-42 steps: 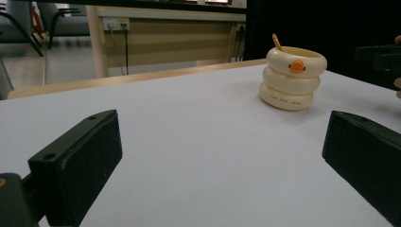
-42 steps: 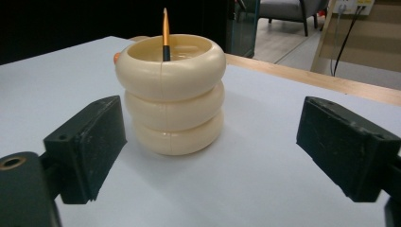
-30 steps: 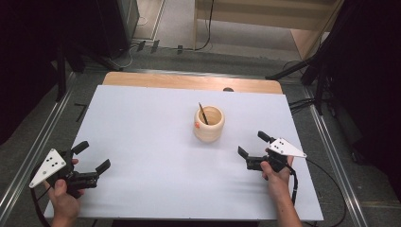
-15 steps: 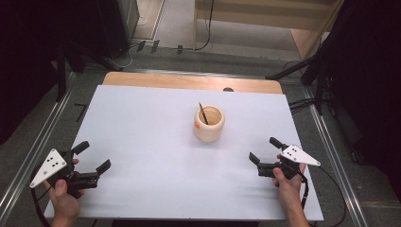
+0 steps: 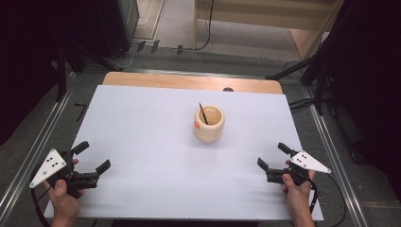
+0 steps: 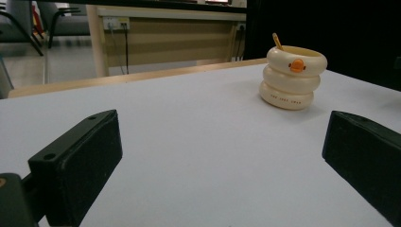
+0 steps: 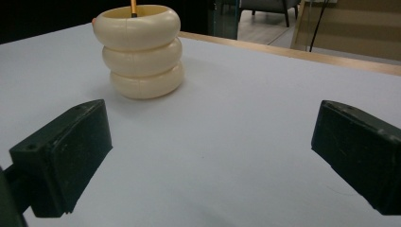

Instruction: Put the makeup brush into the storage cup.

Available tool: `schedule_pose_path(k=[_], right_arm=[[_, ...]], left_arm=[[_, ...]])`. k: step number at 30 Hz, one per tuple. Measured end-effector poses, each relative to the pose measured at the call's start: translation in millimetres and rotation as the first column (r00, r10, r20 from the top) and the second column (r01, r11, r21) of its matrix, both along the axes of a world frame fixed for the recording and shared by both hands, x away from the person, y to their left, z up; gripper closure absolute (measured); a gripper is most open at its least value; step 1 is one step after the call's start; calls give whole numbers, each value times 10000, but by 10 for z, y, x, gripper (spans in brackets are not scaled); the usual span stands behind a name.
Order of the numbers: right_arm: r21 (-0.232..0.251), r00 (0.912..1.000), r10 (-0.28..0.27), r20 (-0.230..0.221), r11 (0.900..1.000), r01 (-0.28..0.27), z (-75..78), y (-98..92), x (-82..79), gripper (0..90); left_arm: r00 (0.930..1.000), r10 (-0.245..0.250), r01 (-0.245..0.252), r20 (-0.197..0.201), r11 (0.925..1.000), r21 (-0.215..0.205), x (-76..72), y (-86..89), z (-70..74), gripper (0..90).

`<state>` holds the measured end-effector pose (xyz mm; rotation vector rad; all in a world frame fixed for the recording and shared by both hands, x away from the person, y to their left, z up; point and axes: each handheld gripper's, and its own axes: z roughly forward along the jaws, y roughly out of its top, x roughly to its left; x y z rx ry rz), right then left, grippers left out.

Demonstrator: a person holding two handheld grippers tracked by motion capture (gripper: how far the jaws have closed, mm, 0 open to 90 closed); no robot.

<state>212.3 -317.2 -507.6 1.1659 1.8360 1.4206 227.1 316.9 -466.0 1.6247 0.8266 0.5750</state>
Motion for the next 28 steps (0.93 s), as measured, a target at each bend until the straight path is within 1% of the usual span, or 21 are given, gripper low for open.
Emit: schedule_pose_path(k=[6,11,13,14,17,24,28], right_arm=[[-34,9998,-202,-76,9998,202,-17,-115,-106,0],[66,9989,-456,-50,9989,457,-33,-237,-191,0],[20,9982,-593,-63,9982,593,-38,-278,-225,0],[-97,9980,-634,-27,9979,633,-45,-300,-239,0],[-333,9970,-765,-134,9966,760,-74,-340,-289,0],[73,9956,-931,-132,9956,932,-79,-426,-362,0],[115,9951,-979,-104,9951,980,-78,-443,-361,0]], left_arm=[[10000,-7,7,-6,10000,-10,1,9,-3,0],[10000,-12,12,-26,10000,1,1,3,-6,0],[10000,0,0,-46,10000,-24,1,2,-8,0],[10000,-4,4,-46,10000,-28,1,2,-9,0],[10000,-1,1,-44,10000,-10,1,5,-10,0],[10000,7,-7,-48,10000,17,1,15,-9,0],[10000,-12,12,-49,10000,98,4,12,-11,0]])
